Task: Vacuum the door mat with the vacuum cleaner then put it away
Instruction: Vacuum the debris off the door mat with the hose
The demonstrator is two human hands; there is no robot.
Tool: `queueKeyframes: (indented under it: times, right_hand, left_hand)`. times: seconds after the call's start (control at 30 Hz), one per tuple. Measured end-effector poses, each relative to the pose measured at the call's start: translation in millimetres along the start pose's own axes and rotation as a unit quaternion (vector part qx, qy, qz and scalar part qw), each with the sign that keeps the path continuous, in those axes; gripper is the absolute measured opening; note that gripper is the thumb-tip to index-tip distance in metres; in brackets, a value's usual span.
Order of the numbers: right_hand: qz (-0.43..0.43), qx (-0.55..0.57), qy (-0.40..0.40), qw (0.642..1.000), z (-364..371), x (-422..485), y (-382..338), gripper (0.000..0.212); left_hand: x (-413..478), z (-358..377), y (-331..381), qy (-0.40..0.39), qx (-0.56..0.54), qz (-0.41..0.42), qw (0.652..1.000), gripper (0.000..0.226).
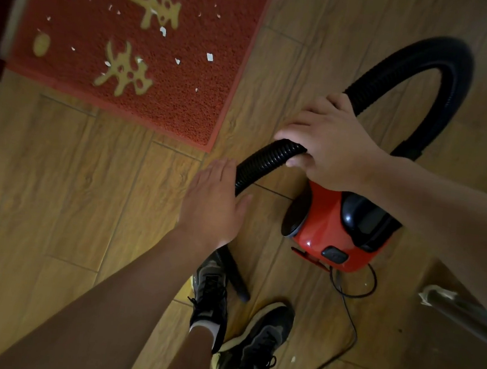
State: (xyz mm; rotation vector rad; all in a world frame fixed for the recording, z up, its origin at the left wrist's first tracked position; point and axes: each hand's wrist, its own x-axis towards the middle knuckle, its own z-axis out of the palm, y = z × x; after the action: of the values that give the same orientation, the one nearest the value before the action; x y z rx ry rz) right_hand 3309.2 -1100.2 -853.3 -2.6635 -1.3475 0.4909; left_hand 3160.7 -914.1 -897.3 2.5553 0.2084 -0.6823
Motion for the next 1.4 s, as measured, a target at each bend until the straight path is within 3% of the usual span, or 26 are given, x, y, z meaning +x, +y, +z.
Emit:
queueKeyframes:
  times: [0.17, 0.37, 0.53, 0.67, 1.0, 1.27, 1.4]
  right_hand:
    - [0.009, 0.029, 0.012, 0.999, -5, -11, 4, 0.031]
    - [0.033, 0.019, 0.023, 0.999, -21, -17, 2, 0.035]
    - [0.033, -0.031, 0.017, 0.999, -41, 0, -13, 0.05]
    - [0.028, -0.048, 0.029, 0.998, -50, 19, -24, 0.047]
    - [0.127, 0.075, 0.105, 0.983, -67, 25, -26, 0.039]
    - [0.128, 0.062, 0.073, 0.987, -63, 29, -41, 0.046]
    - [0.085, 0.027, 0.011, 0.996, -64, 37, -57, 0.051]
  left_hand:
    - [3, -4, 8, 0.015, -0.054, -0.005, 0.998, 0.036]
    - [0, -16, 16, 0.031, -0.122, 0.001, 0.992, 0.028]
    - [3, -40, 13, 0.052, -0.125, 0.024, 0.99, 0.03]
    - [9, -65, 13, 0.067, -0.122, 0.046, 0.989, 0.025]
    - [10, -93, -13, 0.099, -0.139, 0.055, 0.984, 0.04]
    - [-2, -93, -37, 0.111, -0.093, 0.053, 0.988, 0.037]
    - [-8, -95, -31, 0.116, -0.082, 0.076, 0.987, 0.037]
